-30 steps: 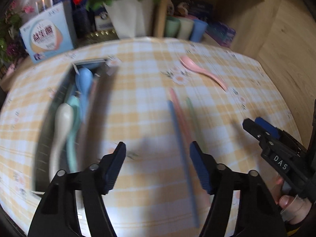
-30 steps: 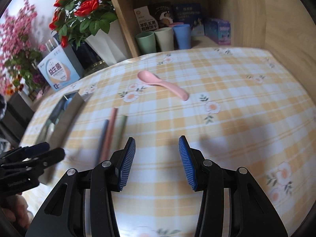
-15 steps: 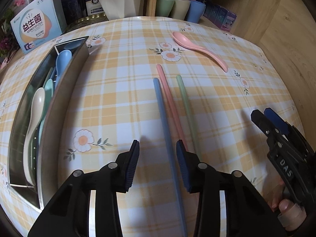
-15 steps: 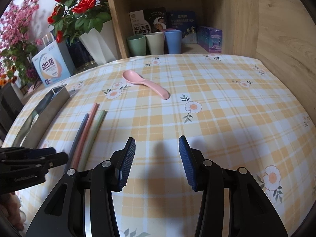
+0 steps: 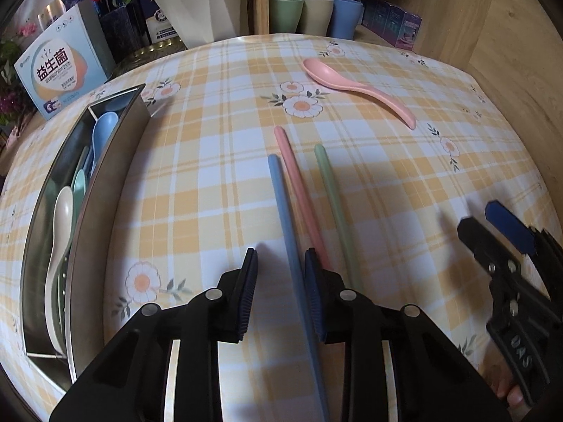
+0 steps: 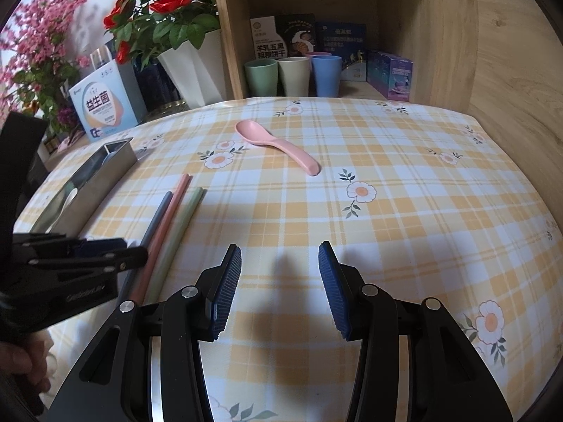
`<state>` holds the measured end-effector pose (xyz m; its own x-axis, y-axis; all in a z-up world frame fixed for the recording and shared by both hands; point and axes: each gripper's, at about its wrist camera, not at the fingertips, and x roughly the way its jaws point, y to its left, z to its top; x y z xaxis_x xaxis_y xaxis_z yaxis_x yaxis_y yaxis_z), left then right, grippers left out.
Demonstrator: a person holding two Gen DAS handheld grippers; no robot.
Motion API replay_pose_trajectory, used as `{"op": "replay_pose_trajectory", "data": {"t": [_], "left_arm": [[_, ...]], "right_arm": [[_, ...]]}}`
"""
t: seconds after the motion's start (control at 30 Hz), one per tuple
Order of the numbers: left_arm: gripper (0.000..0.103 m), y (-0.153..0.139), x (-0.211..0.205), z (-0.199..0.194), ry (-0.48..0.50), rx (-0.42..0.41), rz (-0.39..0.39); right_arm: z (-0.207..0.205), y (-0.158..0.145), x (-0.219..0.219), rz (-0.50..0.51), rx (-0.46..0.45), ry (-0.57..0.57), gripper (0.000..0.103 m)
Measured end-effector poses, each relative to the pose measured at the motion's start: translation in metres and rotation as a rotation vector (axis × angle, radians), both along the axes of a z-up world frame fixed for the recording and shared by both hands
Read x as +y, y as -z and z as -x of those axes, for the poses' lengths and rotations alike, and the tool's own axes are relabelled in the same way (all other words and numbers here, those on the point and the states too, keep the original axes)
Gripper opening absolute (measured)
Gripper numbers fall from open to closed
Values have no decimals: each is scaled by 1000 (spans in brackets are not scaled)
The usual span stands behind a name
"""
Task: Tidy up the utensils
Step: 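Move the left gripper to the blue chopstick and close on it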
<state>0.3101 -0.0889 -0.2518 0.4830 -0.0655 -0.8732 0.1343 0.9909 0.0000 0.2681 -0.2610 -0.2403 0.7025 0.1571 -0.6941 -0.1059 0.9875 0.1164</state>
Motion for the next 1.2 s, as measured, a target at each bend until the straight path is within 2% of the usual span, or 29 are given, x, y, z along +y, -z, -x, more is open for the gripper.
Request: {"op": "replay_pose_trajectory", "data": {"t": [0.17, 0.4, 0.47, 0.7, 1.03, 1.2], "left_arm": [[27, 0, -2, 0, -7, -18, -14], [8, -1, -1, 6, -3, -24, -11], [6, -1, 1, 7, -5, -22, 1], [6, -3, 15, 16, -41, 9, 63], [6, -28, 55, 34, -120, -49, 127], [6, -32, 67, 40, -135, -62, 151]], "right_arm": [[-1, 1, 2, 2, 4, -23, 45], [-1, 2, 5, 8, 12, -39, 45], [-2, 3, 4, 4, 17, -37, 45], [-6, 6, 3, 0, 44, -29, 45], [-11, 9, 0, -22, 74, -24, 45], [-19, 13, -11, -72, 131, 13, 45]]}}
